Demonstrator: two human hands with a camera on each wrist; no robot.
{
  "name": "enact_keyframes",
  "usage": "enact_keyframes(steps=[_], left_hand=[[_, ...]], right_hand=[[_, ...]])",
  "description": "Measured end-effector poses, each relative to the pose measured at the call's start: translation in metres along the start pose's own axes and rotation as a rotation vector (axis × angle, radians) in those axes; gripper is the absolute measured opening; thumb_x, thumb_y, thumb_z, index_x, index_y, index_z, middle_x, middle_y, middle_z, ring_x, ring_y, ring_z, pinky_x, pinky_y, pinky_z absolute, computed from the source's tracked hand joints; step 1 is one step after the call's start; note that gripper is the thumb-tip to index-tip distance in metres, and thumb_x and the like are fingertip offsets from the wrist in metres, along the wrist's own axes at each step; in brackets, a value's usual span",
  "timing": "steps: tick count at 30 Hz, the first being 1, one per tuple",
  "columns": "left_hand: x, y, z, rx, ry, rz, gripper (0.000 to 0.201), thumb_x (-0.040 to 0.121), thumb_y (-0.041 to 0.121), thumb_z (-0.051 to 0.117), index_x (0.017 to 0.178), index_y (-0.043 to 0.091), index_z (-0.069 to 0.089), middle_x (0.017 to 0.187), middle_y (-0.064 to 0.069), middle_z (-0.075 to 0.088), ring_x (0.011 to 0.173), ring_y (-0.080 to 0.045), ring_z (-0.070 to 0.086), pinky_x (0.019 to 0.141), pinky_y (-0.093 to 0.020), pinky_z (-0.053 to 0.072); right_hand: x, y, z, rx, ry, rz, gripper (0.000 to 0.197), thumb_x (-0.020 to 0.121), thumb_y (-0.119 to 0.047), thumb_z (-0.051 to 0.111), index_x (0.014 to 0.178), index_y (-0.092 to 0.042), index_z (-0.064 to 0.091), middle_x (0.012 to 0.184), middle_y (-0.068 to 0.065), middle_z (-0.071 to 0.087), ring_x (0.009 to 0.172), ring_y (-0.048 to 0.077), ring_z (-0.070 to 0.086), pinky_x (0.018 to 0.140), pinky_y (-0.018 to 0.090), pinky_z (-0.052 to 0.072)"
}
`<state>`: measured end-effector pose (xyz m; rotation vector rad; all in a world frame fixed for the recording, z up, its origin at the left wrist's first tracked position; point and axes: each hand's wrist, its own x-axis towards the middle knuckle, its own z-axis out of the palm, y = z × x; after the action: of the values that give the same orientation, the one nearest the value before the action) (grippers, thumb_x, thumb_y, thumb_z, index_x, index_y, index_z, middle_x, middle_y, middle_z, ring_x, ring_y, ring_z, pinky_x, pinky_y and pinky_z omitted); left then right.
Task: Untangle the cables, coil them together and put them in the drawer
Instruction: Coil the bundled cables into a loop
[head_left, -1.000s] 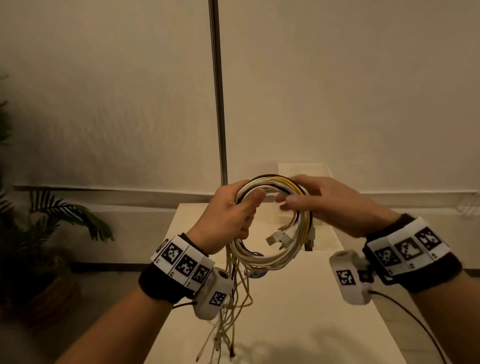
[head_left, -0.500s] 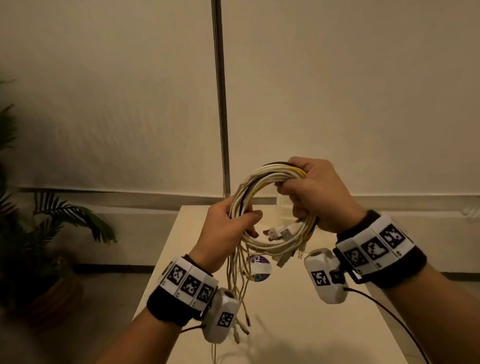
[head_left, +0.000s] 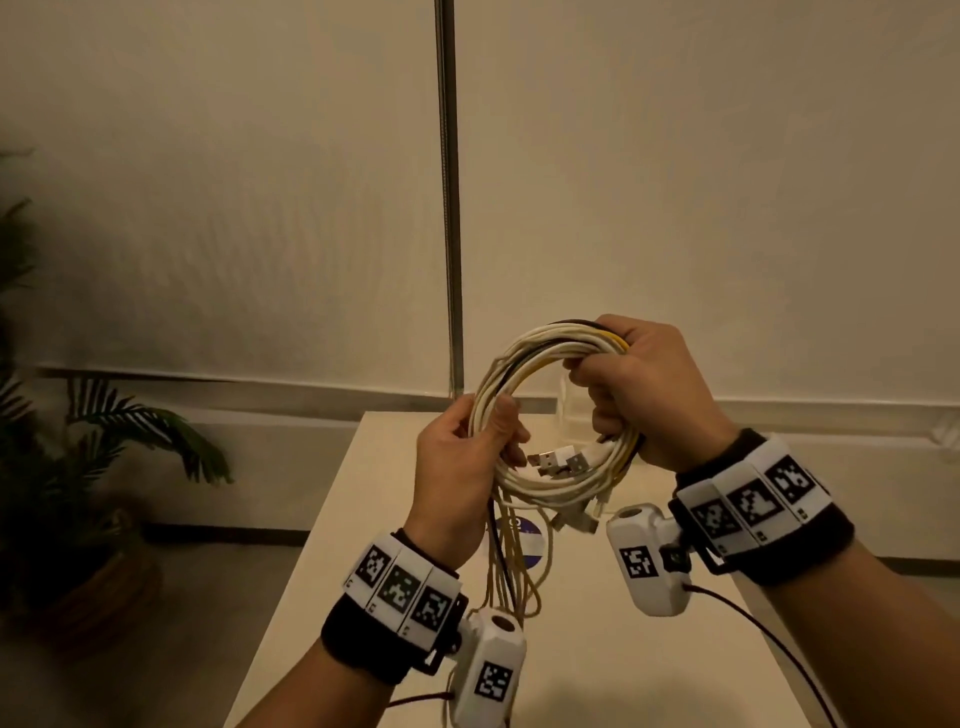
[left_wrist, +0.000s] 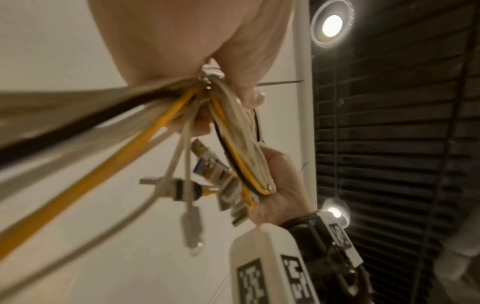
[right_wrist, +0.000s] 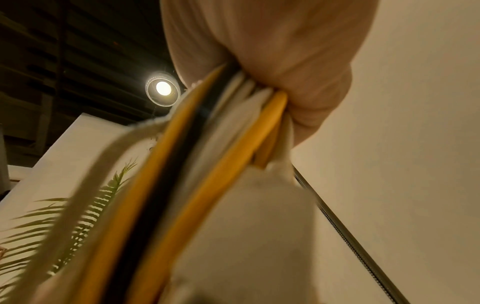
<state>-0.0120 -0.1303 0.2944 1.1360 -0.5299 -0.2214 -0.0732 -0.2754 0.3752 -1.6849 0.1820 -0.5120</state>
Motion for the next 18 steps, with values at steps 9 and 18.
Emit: enact_keyframes(steps=[9, 18], left_hand=[[-0.001, -0.031, -0.020, -0.169, -0.308, -0.103, 0.093, 0.056, 0.052, 0.088, 0.120, 0.001, 0.046, 0.114, -0.014, 0.069, 0.103, -0.032, 0.066, 0.084, -0.042, 0.055], [0.002, -0.041, -0.023, -0.147, -0.440, -0.162, 0.065, 0.057, 0.020, 0.093, 0.107, 0.013, 0.052, 0.096, -0.005, 0.072, 0.095, -0.025, 0.068, 0.084, -0.037, 0.056]], right_hand=[[0.014, -0.003, 0.004, 0.041, 0.010, 0.012, 0.017, 0.080, 0.014, 0.050, 0.082, 0.001, 0.060, 0.049, 0.003, 0.038, 0.038, 0.015, 0.030, 0.039, 0.021, 0.030], [0.021, 0.007, 0.010, 0.062, 0.031, 0.059, 0.018, 0.081, 0.014, 0.049, 0.082, 0.000, 0.060, 0.052, 0.004, 0.042, 0.039, 0.014, 0.030, 0.037, 0.021, 0.030]])
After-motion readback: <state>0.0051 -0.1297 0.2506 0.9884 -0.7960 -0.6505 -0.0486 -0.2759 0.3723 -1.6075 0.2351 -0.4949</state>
